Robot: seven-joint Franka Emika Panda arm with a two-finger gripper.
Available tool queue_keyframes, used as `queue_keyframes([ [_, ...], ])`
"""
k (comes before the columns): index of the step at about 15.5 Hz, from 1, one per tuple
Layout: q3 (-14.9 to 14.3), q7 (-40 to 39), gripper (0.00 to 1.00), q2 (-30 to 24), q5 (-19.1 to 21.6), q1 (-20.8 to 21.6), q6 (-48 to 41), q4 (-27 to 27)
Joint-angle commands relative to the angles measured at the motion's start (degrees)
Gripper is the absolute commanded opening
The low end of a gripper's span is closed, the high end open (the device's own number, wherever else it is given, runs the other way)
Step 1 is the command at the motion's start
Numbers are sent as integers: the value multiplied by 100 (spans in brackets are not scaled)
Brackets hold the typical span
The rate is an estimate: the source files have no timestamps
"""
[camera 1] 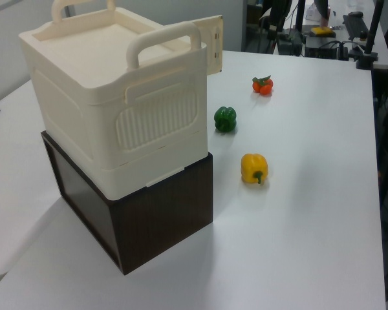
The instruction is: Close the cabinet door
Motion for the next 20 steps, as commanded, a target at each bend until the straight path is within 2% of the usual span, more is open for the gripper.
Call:
queue_keyframes([
  [1,-57,-57,100,-119,-59,30,95,-133],
  [7,-57,-276,100,-110,11,21,103,-124],
  [8,-57,-285,94,-110,38,3,112,-115],
  [9,-57,-285,84,-102,38,3,112,-115],
  [12,-48,-286,30,-93,64,3,147,-124],
  [14,-48,-303,4,-40,178,-6,200,-115],
  [15,-56,-286,0,-31,353,-32,322,-115],
  [18,-83,-233,0,-14,871,-199,490,-98],
  [20,-135,-206,0,-14,1363,-374,971,-106],
])
